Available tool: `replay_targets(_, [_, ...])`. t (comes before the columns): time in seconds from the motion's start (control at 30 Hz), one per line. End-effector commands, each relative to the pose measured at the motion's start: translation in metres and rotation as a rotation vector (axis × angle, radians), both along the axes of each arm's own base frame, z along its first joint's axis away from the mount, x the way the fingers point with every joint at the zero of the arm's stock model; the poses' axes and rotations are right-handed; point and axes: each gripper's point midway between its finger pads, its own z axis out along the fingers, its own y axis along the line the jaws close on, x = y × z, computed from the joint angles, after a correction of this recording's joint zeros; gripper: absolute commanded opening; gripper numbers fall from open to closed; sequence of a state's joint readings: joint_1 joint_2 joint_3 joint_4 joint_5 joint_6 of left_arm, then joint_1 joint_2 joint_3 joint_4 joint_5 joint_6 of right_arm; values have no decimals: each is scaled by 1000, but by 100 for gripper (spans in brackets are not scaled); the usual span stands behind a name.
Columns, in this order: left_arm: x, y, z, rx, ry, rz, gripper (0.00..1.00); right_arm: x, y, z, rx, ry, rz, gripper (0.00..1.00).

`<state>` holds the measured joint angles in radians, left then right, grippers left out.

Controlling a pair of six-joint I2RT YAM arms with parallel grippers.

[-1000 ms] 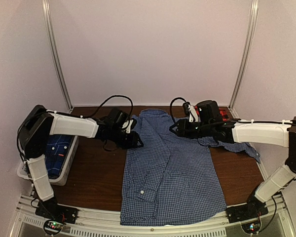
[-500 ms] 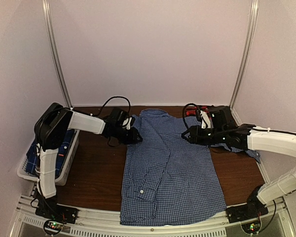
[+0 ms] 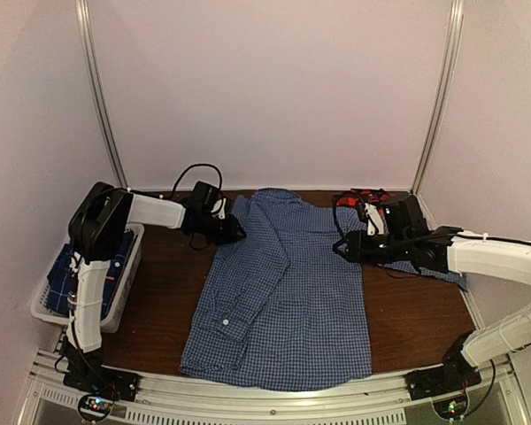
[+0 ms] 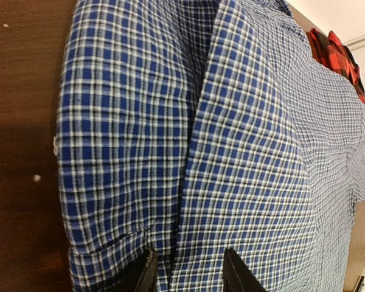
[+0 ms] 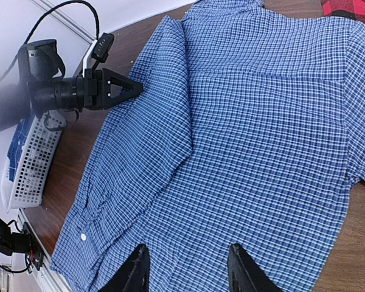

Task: Fold and stack the long sleeve shirts
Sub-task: Adjust the 1/3-folded shirt at the center of the board.

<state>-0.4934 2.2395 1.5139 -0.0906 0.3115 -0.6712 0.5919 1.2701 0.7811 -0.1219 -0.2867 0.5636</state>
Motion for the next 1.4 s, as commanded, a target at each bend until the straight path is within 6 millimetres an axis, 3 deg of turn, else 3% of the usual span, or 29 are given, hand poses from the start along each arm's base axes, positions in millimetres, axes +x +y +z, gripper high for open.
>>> replay_targets(0.0, [1,51,-48,146,111,99,38,3,-2,-5,-6,-18,25,45])
replay_targets(0.1, [5,59,-47,146,117,123,38,3,-1,-10,-6,-16,45,46])
replay_targets(0.23, [10,52,-31,109,90,104,38,3,-4,-11,-9,-19,49,46])
replay_targets(0.4, [18,53,1,114,48,118,38,4,-17,-6,-4,-43,19,46])
replay_targets(0.53, [19,46,43,74,-7,93,38,4,-34,-3,3,-51,-30,47])
replay_targets(0.63, [13,44,73,76,-46,74,38,6,-50,-2,4,-54,-76,48])
replay_targets(0.77, [-11,46,88,55,-55,64,38,5,-70,-5,5,-52,-137,49])
replay_targets(0.9, [-46,45,78,20,-31,31,38,4,-92,-13,2,-38,-215,50])
replay_targets(1.07, [-88,51,58,-14,2,3,38,2,-103,-15,3,-21,-258,51])
replay_targets(1.37, [-125,64,56,-52,-15,-20,38,-4,-126,-4,-52,-29,-343,58])
